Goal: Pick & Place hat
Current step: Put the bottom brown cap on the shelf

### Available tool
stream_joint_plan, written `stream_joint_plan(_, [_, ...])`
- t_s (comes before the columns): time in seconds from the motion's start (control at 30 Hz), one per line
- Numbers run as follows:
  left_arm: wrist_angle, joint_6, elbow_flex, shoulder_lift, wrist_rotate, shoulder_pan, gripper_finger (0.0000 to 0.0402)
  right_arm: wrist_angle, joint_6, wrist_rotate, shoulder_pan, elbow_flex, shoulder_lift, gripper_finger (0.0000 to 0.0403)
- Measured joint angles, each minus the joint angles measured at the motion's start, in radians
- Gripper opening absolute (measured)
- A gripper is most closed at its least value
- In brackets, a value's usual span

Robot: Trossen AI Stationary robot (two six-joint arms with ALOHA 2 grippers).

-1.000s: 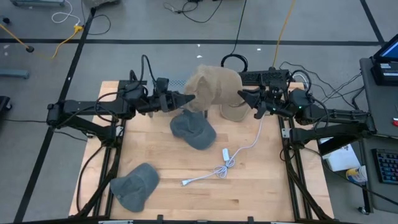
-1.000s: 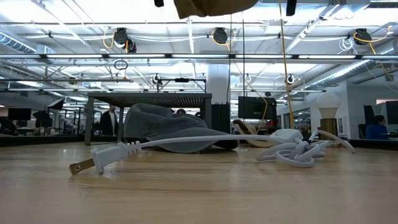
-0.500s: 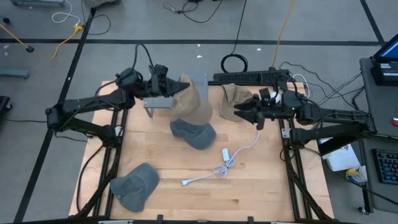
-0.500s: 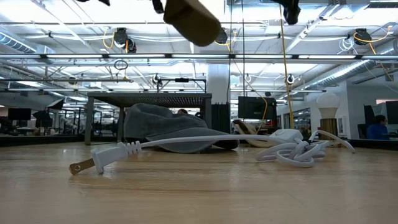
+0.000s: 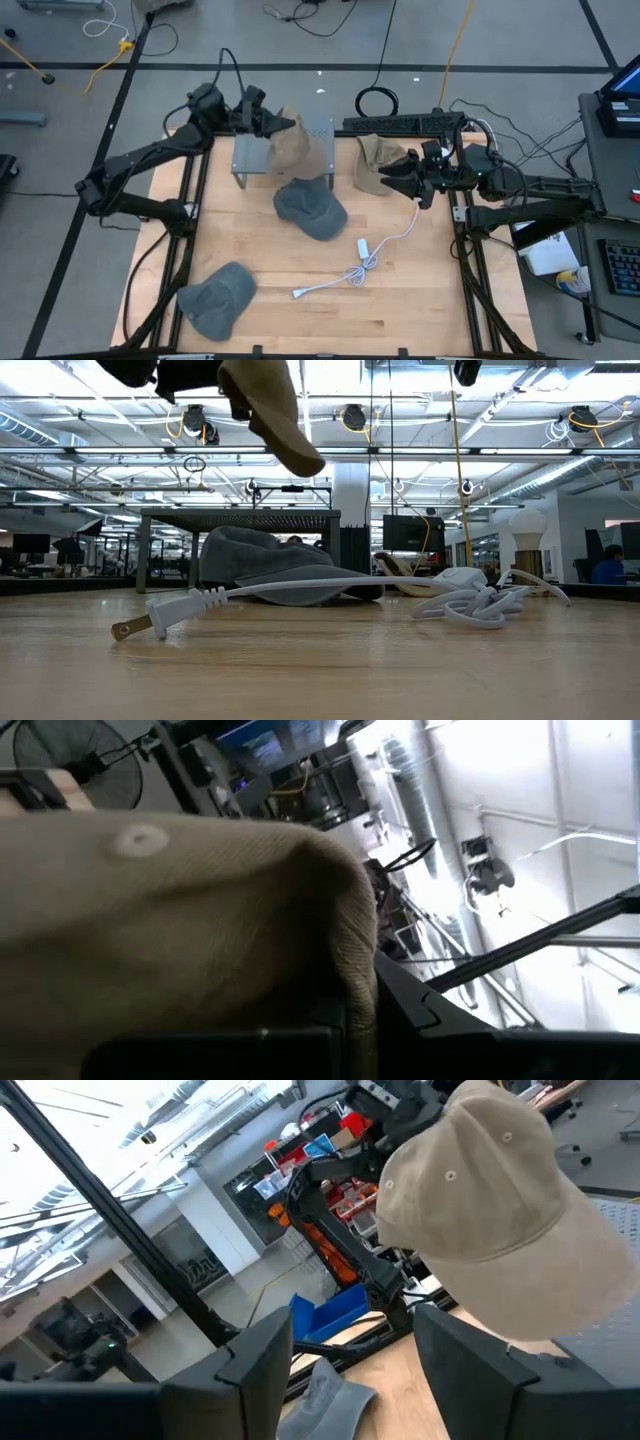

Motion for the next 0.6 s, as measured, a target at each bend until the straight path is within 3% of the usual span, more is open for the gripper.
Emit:
stream_joint_plan(0.33, [0.1,0.107,0.001,0.153,0.186,0.092,0.0019,0.001,0.0,0.002,0.0,0.0,0.0,0.0201])
stream_joint_plan(0.6, [0.159,0.131,0.001,0.261,0.203,0.16,0.0019,0.0,0.0,0.005,0.0,0.0,0.0,0.0201])
